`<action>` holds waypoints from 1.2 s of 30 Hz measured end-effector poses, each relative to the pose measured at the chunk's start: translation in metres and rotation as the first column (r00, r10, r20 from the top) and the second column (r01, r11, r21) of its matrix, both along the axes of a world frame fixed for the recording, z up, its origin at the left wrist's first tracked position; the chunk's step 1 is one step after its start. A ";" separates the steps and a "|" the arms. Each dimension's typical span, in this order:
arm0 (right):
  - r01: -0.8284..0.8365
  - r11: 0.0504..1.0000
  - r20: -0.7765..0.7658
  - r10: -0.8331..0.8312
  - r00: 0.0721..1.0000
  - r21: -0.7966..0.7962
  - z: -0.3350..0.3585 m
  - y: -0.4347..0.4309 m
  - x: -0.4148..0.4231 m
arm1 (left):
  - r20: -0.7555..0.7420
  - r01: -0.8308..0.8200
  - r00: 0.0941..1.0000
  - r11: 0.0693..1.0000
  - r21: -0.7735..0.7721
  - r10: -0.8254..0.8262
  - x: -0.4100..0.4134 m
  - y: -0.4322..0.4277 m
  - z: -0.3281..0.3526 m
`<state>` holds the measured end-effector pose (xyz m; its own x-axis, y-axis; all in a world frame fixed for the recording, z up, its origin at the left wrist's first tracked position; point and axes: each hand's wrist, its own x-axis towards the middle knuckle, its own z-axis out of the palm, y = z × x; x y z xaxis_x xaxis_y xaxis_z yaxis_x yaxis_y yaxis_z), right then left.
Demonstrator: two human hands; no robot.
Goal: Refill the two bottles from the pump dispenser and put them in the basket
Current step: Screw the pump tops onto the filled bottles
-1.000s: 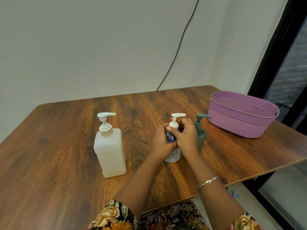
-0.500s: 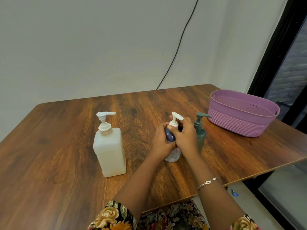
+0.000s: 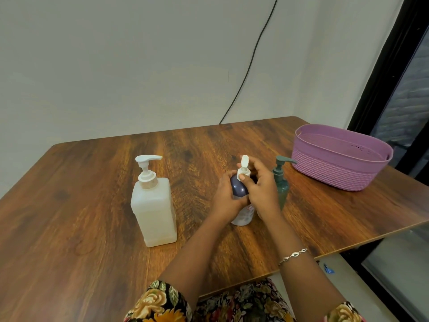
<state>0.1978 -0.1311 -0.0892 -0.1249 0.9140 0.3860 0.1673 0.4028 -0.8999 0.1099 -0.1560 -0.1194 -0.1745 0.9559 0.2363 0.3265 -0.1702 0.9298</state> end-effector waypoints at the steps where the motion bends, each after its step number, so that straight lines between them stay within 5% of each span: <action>1: 0.013 1.000 0.030 -0.013 0.999 0.018 0.001 0.001 -0.001 | 0.002 -0.002 1.000 1.000 0.003 0.002 0.000 0.000 0.000; 7: 0.058 0.998 0.027 -0.059 0.998 0.032 0.006 0.002 -0.004 | 0.016 0.011 1.000 1.000 -0.007 -0.011 -0.002 0.002 0.001; 15: -0.171 0.975 0.094 0.185 0.978 -0.141 0.015 0.005 0.008 | -0.002 0.058 0.998 0.997 -0.056 -0.058 -0.006 0.005 0.002; 36: 0.132 0.990 0.136 -0.138 0.981 0.052 0.006 -0.002 -0.009 | -0.099 -0.029 0.995 1.000 -0.007 0.029 0.002 0.001 0.005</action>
